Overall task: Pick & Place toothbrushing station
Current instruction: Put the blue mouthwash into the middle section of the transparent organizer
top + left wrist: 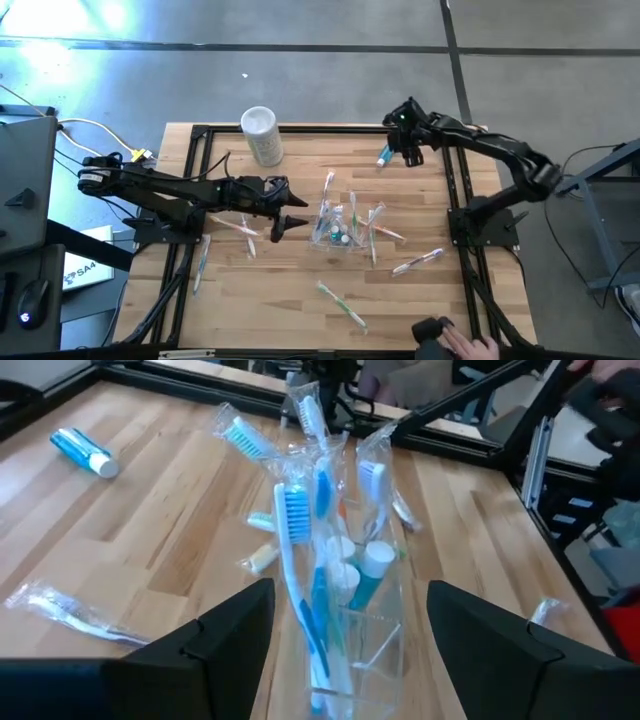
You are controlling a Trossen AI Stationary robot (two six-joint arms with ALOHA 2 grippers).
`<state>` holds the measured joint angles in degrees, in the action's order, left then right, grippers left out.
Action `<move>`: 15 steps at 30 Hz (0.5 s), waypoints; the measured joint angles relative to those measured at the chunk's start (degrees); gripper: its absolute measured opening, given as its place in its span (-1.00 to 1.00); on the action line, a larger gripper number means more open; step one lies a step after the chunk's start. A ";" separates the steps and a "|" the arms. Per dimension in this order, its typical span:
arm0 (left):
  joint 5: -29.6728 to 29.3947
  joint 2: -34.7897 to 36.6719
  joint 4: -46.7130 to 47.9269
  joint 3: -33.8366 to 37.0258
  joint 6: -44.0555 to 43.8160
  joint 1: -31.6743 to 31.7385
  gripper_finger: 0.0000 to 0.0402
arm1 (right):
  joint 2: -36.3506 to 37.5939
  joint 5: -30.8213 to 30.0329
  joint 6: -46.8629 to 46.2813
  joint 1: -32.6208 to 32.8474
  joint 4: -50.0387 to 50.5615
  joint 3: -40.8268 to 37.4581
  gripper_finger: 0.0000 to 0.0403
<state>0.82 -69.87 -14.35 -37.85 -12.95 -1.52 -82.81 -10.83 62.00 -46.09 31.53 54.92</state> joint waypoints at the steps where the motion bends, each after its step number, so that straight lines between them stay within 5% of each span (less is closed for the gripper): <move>1: 0.00 0.00 0.03 0.00 0.80 0.00 0.29 | -1.24 0.54 0.46 -0.59 -0.02 0.00 0.39; 15: 0.09 -0.02 3.00 0.00 2.67 0.00 0.29 | -9.55 3.68 2.75 1.73 0.94 1.57 0.39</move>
<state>0.91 -69.89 -11.35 -37.85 -10.28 -1.52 -92.36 -7.14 64.75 -44.36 32.47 56.49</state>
